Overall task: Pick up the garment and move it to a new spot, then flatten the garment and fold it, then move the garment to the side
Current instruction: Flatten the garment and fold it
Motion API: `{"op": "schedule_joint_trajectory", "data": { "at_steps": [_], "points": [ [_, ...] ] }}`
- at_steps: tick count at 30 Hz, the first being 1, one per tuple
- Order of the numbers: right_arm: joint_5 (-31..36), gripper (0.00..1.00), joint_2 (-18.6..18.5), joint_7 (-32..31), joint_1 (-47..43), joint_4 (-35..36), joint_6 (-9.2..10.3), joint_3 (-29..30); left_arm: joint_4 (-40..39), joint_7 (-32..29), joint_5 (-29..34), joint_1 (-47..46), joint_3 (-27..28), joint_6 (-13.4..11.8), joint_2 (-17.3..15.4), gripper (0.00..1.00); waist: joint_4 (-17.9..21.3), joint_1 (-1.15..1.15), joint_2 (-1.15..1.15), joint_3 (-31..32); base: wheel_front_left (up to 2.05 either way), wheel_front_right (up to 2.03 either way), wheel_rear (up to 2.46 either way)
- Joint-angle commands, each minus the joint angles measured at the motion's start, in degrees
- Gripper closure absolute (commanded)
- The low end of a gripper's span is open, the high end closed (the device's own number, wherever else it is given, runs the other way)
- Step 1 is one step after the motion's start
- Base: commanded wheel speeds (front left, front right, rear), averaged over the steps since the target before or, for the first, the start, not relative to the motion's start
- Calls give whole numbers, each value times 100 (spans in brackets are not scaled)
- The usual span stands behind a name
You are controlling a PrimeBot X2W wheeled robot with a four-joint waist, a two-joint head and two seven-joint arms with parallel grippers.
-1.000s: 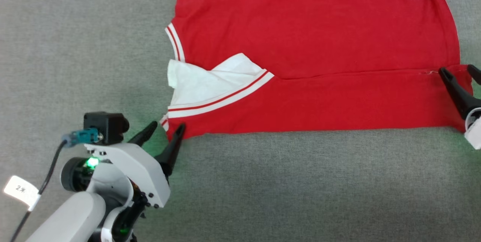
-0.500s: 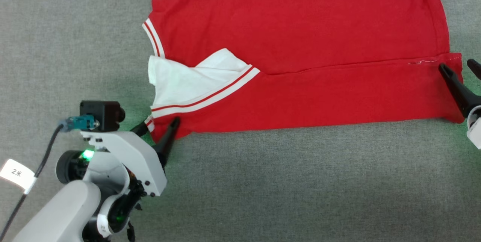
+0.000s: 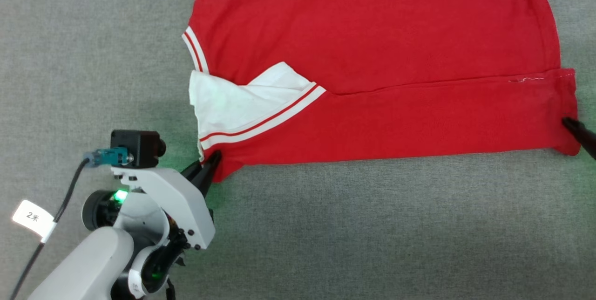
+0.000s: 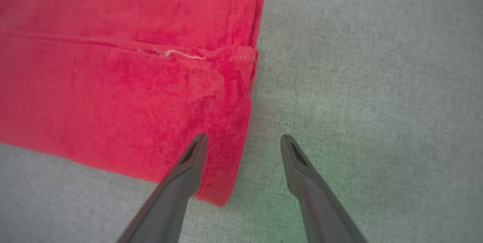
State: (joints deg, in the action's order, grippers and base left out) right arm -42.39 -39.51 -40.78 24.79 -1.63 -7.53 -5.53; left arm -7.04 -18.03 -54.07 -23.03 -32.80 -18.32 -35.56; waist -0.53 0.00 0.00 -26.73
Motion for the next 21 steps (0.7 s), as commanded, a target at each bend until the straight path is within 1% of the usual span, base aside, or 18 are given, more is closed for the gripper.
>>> {"op": "schedule_joint_trajectory", "data": {
  "at_steps": [1,3,5,6,7,12,13,14,15,21],
  "points": [
    [-34,0,-17,-312,-17,53,8,55,86,-41,-30,116,-133,29,79,100,-26,0,0,-38,0,0,0],
    [-45,0,-17,-622,29,105,8,56,96,-36,-17,75,-161,51,120,100,-51,0,0,-79,0,0,0],
    [-49,0,14,-725,61,131,8,40,103,-24,-11,50,-165,56,139,100,-62,0,0,-105,0,0,0],
    [22,0,99,-888,97,93,8,41,128,-8,2,1,-183,69,176,100,-89,0,0,-156,0,0,0],
    [22,0,99,-888,97,93,8,41,128,-8,2,1,-183,69,176,100,-89,0,0,-156,0,0,0],
    [208,0,339,-1201,61,-146,6,-122,232,15,30,-115,-229,109,284,100,-168,0,0,-225,0,0,0],
    [236,30,359,-1212,59,-167,6,-149,254,20,35,-131,-242,121,296,100,-177,0,0,-230,0,0,0],
    [252,75,379,-1201,60,-179,6,-161,275,24,41,-137,-251,125,311,100,-187,0,0,-229,0,0,0],
    [255,100,418,-1185,56,-186,6,-161,297,29,45,-143,-261,142,326,100,-198,0,0,-222,0,0,0],
    [220,100,423,-1025,-49,-124,3,-66,358,68,-12,-11,-240,151,284,100,-193,0,0,12,0,0,0]
  ]
}}
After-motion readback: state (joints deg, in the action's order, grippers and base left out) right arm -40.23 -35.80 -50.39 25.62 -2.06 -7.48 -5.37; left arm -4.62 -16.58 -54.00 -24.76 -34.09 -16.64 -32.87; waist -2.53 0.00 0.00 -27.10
